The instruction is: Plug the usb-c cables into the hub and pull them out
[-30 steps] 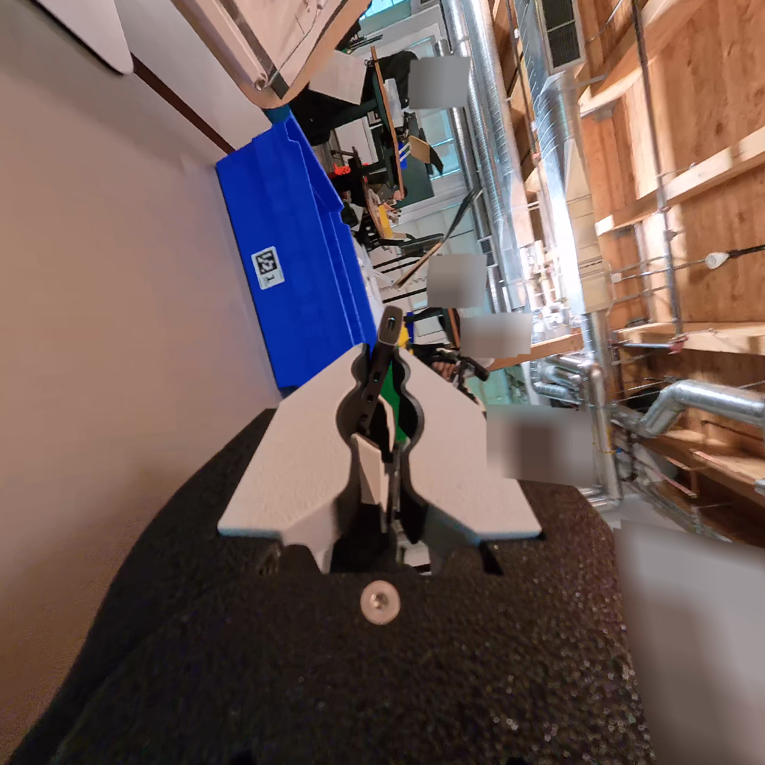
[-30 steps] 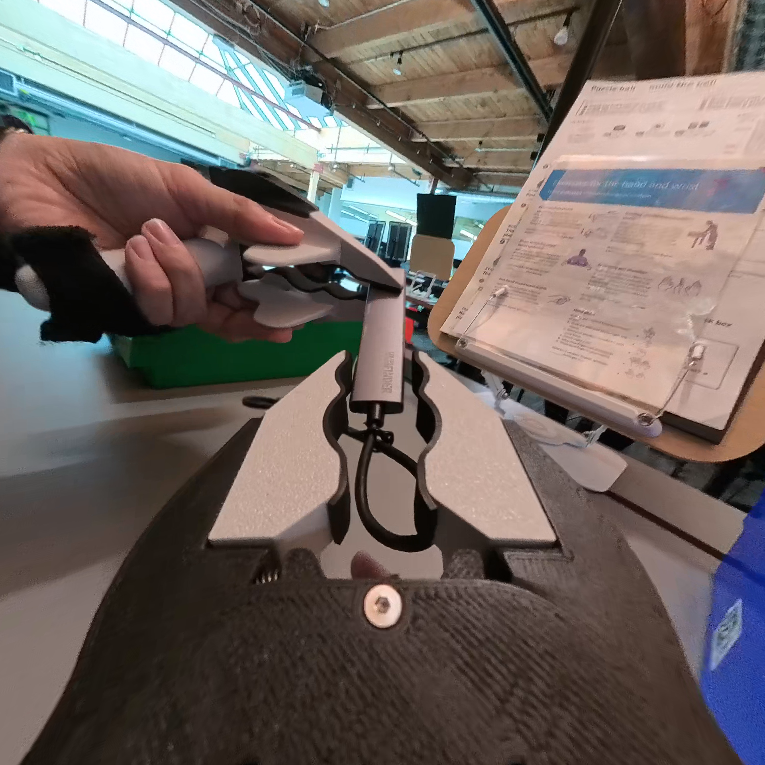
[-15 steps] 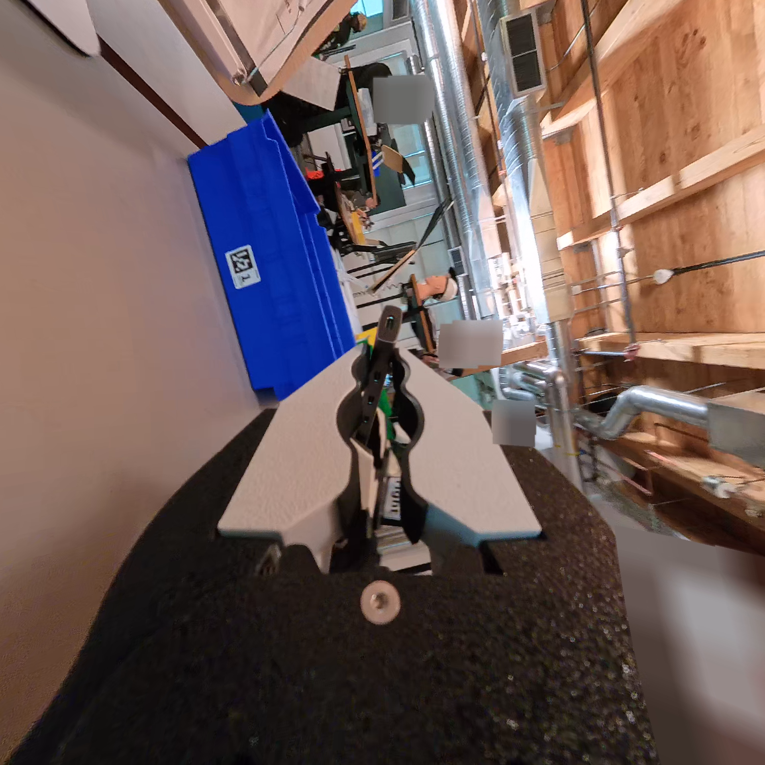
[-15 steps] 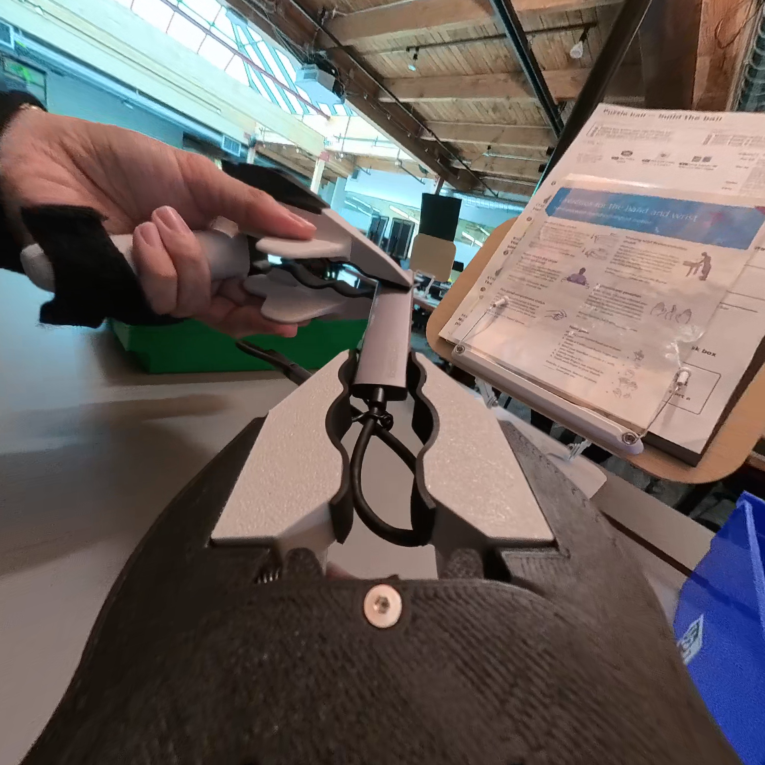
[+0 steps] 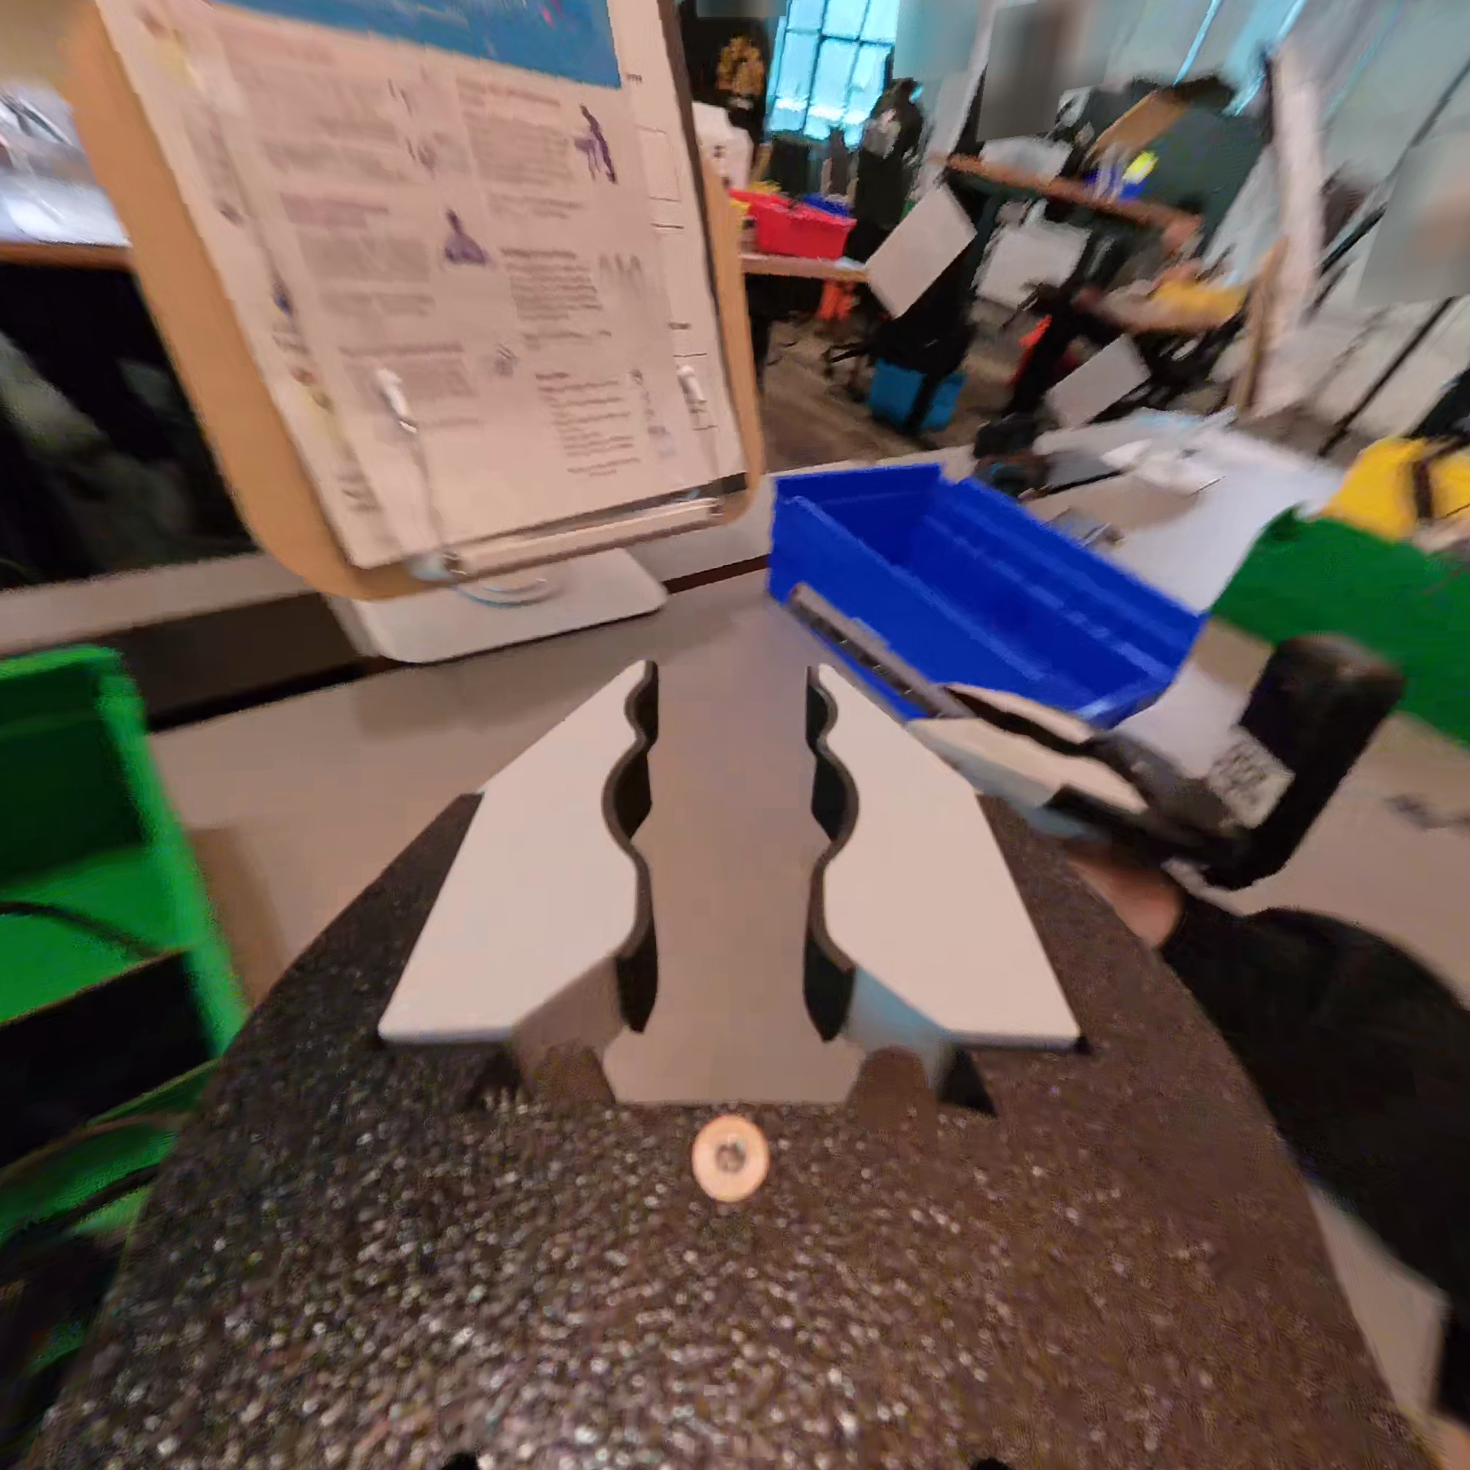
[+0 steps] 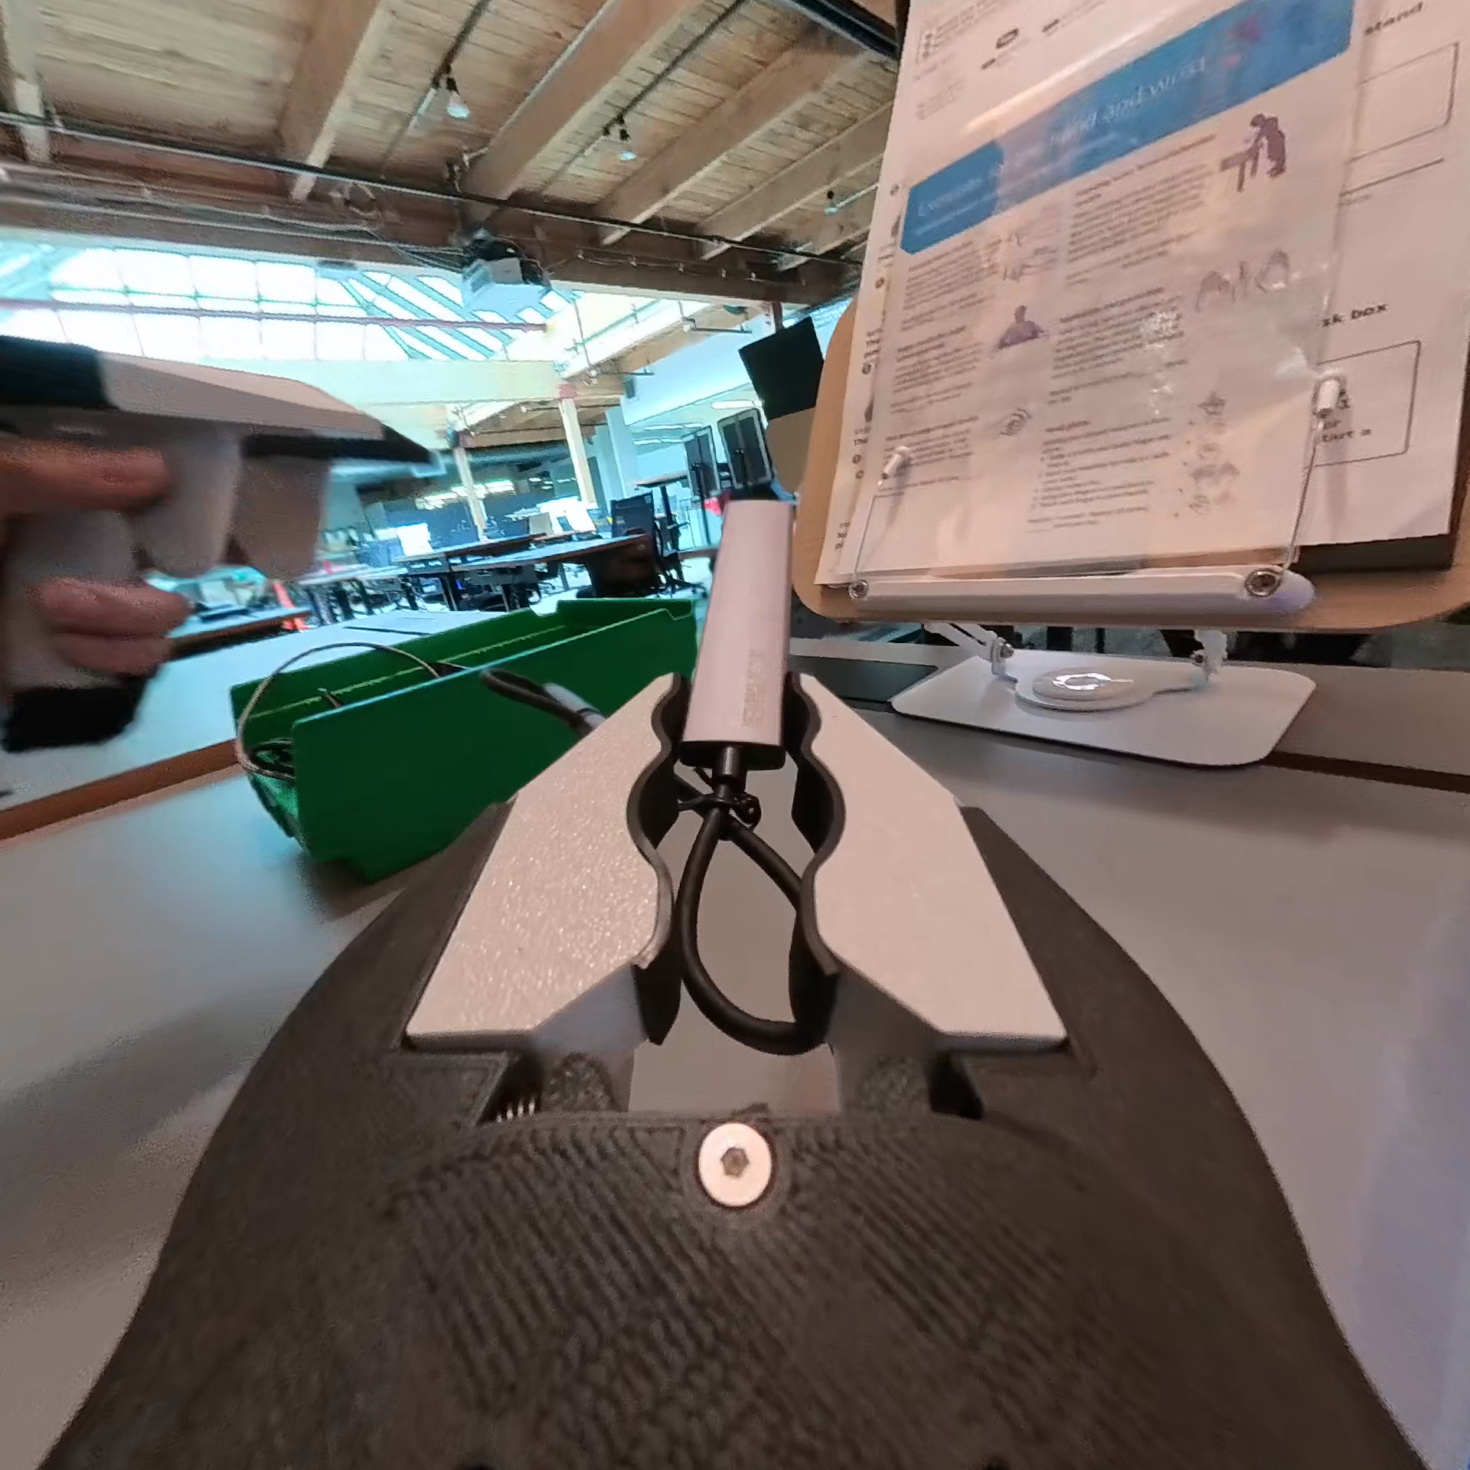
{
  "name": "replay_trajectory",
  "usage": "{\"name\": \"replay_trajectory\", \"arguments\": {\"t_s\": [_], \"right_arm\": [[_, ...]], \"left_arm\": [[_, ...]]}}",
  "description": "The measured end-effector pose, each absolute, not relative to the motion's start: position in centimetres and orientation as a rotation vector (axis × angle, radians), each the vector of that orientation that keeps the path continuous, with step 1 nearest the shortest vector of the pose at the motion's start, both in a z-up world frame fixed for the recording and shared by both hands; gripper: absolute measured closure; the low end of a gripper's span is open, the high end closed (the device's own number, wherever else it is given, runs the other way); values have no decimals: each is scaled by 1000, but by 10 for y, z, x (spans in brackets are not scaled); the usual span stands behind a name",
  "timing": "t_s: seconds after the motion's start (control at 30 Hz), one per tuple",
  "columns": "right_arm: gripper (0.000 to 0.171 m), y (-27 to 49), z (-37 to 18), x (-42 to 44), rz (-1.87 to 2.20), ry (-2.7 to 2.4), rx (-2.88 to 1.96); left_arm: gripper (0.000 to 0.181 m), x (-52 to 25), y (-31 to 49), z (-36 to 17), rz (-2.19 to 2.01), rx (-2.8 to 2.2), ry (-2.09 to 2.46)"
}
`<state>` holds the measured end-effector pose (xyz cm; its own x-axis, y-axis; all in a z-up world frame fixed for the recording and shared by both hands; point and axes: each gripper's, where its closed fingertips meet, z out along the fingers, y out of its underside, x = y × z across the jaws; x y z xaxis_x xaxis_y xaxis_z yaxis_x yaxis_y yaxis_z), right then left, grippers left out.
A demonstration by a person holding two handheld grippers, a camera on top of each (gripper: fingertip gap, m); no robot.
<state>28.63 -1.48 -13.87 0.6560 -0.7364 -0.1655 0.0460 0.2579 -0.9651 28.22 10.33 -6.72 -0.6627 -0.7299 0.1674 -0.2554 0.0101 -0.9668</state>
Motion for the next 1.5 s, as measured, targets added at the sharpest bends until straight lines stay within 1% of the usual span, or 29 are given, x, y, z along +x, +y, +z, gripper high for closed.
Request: {"name": "replay_trajectory", "arguments": {"t_s": [0.17, 0.23, 0.3, 0.43, 0.57, 0.63, 0.7, 0.83, 1.0, 1.07, 1.1, 1.13, 1.23, 1.27, 1.4, 1.5], "right_arm": [[148, -15, -145, 291, -638, 724, -1246], [148, -15, -145, 292, -633, 723, -1246], [148, -15, -145, 292, -630, 723, -1244], [147, -13, -145, 292, -633, 711, -1256], [148, -11, -145, 291, -638, 699, -1265], [148, -12, -145, 291, -638, 701, -1264], [148, -12, -145, 291, -637, 701, -1263], [148, -12, -145, 291, -638, 701, -1262], [147, -11, -145, 291, -634, 699, -1266], [147, -11, -146, 291, -637, 698, -1270], [147, -11, -146, 291, -639, 697, -1269], [148, -11, -145, 291, -640, 695, -1267], [147, -11, -145, 291, -638, 699, -1265], [148, -11, -145, 291, -639, 698, -1264], [148, -13, -144, 290, -651, 695, -1262], [148, -17, -144, 290, -652, 706, -1249]], "left_arm": [[150, 294, 212, -62, -1117, -959, 1892], [151, 297, 255, -77, -913, -1004, 1986], [147, 296, 289, -102, -738, -1092, 2118], [148, 285, 307, -151, -676, -1262, 2375], [151, 273, 303, -177, -657, -1357, 2441], [151, 266, 306, -191, -550, -1370, 2456], [151, 269, 320, -196, -453, -1411, 2370], [151, 275, 328, -182, -733, -1668, 2139], [143, 280, 345, -166, -1096, -1869, 1841], [138, 276, 351, -176, -1106, -1969, 1831], [132, 273, 351, -180, -1100, -2004, 1841], [129, 272, 352, -180, -1106, -2005, 1832], [130, 282, 350, -184, -1104, -1979, 1820], [132, 289, 346, -185, -1155, -2007, 1803], [174, 312, 346, -171, -1364, -2008, 1637], [180, 307, 339, -149, -1325, -1791, 1684]]}}
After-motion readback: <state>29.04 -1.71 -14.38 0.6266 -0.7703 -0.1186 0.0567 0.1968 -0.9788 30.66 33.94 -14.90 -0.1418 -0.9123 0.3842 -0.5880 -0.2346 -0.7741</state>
